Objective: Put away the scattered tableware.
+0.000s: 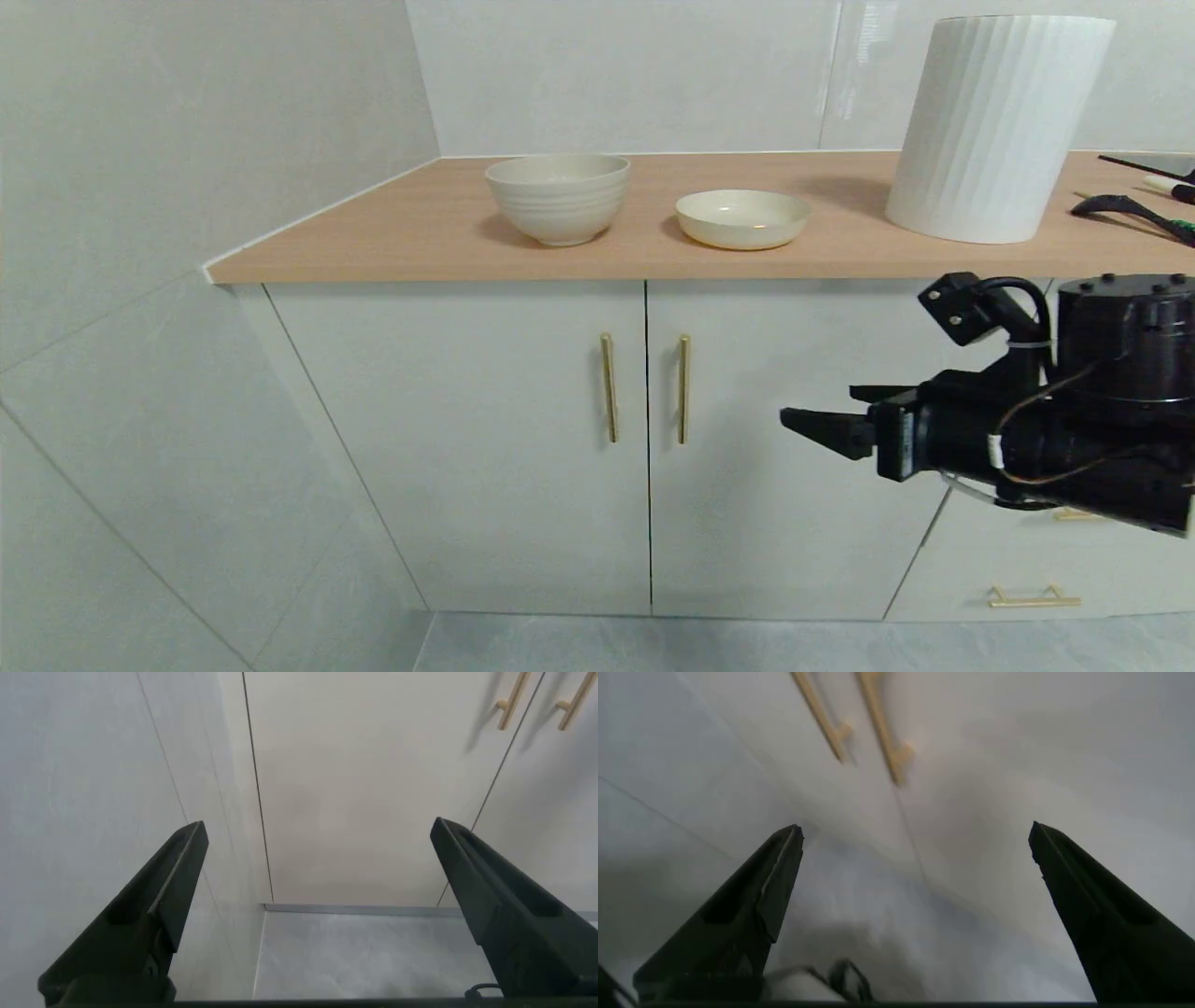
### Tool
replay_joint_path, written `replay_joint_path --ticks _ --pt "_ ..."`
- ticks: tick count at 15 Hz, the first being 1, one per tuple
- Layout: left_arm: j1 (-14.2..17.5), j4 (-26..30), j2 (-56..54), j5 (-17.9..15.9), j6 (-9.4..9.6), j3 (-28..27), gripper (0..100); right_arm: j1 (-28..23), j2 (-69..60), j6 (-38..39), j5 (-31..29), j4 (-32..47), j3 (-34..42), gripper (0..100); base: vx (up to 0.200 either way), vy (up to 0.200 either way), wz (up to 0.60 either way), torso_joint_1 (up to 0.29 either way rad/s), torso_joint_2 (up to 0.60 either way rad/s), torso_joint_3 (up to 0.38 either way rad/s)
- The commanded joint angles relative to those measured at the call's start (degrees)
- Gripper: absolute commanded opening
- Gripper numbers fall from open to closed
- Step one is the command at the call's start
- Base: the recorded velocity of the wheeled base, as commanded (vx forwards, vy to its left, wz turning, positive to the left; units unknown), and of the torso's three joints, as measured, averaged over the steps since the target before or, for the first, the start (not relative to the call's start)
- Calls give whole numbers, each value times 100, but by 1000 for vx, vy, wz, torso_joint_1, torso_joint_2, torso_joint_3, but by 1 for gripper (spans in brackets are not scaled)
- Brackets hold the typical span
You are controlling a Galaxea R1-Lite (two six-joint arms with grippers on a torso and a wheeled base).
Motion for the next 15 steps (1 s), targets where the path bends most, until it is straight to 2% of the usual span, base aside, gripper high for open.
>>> replay_joint_path --ticks 1,4,8,9,10,12,15 --pt "2 0 0 2 -1 1 100 302 1007 236 -38 -704 -83 100 0 0 0 0 0 0" --pt "2 0 0 2 -1 1 100 575 1490 1089 -2 -1627 -206 100 0 0 0 0 0 0" --pt "2 0 0 2 -1 1 100 689 2088 1098 -29 -2058 -487 100 0 0 0 0 0 0" --pt "2 0 0 2 -1 1 100 707 2351 1062 -143 -2629 -540 100 0 0 0 0 0 0" --pt "2 0 0 2 8 1 100 716 2518 1062 -257 -2743 -689 100 0 0 0 0 0 0" --pt "2 0 0 2 -1 1 100 760 2791 1054 -556 -2770 -953 100 0 0 0 0 0 0" --pt "2 0 0 2 -1 1 100 777 2975 807 -547 -2770 -1111 100 0 0 0 0 0 0"
